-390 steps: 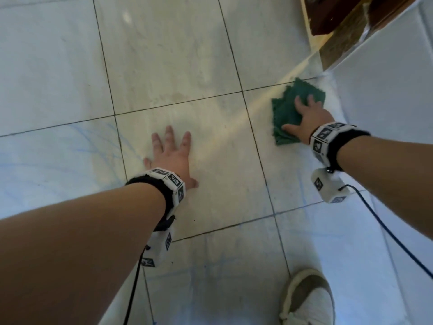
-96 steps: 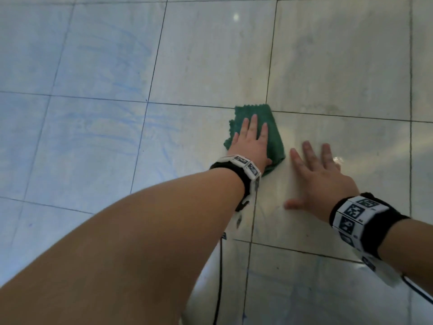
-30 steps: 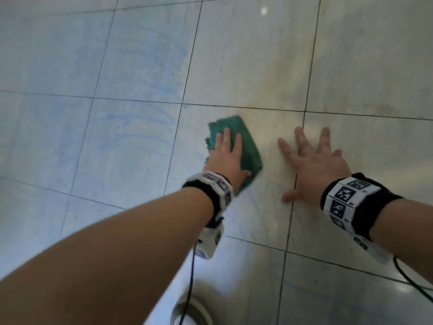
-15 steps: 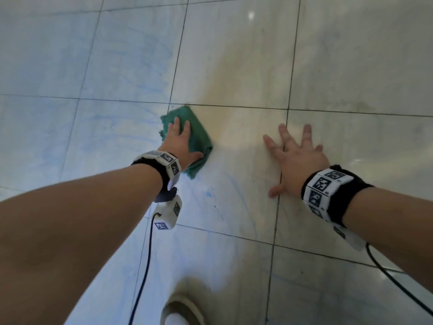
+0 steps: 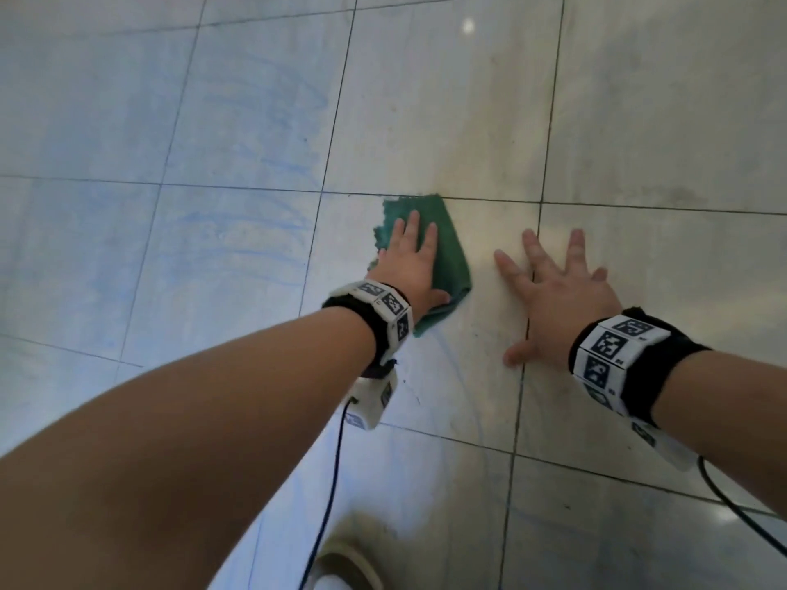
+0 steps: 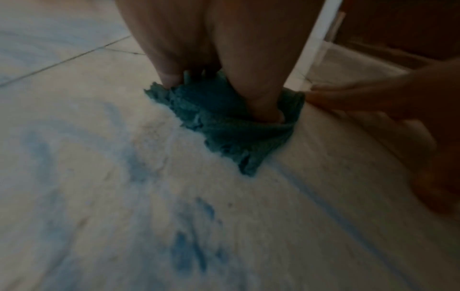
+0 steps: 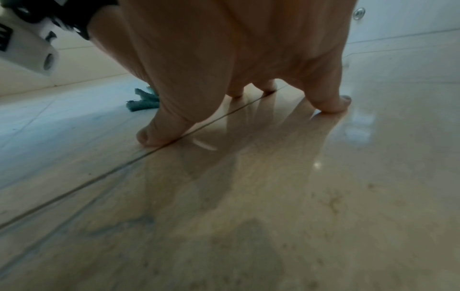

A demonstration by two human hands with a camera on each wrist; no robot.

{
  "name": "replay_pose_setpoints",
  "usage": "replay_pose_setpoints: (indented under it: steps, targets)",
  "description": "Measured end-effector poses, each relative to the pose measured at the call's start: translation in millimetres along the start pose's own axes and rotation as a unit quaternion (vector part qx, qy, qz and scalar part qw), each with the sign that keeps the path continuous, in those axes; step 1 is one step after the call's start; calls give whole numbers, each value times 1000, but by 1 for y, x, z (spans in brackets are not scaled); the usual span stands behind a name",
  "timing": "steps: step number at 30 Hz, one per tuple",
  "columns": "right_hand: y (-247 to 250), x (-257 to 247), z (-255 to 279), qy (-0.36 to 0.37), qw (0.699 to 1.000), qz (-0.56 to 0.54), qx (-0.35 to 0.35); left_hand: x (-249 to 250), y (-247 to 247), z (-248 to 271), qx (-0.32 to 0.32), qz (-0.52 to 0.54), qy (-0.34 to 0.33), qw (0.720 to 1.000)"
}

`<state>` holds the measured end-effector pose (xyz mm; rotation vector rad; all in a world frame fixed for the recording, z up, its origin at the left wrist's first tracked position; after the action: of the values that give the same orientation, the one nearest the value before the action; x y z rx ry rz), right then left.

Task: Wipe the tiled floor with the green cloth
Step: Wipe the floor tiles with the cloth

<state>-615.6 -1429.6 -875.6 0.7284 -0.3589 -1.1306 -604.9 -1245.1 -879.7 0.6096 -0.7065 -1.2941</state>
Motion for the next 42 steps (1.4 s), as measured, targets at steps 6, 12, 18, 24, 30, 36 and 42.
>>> replay_pose_setpoints:
  steps: [6, 12, 18, 24, 30, 36, 42]
  targets:
    - [-2, 1, 1, -2, 1000, 14, -7, -61, 31, -21, 27, 19, 58, 998]
    - [-2, 2, 1, 3, 1000, 18, -11, -100, 67, -45, 58, 28, 139, 988]
    - [0, -1, 2, 6, 1000, 15, -26, -82, 39, -15, 32, 32, 115, 992]
    - [-1, -1, 4, 7, 999, 16, -26, -75, -8, 16, 4, 46, 94, 995]
    - [-2, 1, 1, 5, 1000, 14, -23, -100, 49, -31, 53, 49, 116, 991]
    - [1, -1, 2, 10, 1000, 13, -17, -97, 32, -15, 45, 44, 119, 991]
    - [2, -3, 2, 15, 1000, 16, -13, -90, -22, 49, 15, 58, 119, 991]
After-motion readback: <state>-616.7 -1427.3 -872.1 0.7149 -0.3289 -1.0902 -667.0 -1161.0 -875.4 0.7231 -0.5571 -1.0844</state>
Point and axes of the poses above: each hand's wrist, its own z-axis away from the middle knuckle, its own y-axis out of the back of the hand, x = y × z, the point moved 7 cm from there along -z, towards the middle knuckle, and after that the axes turned 2 degrees about y, right-handed, at the moved point
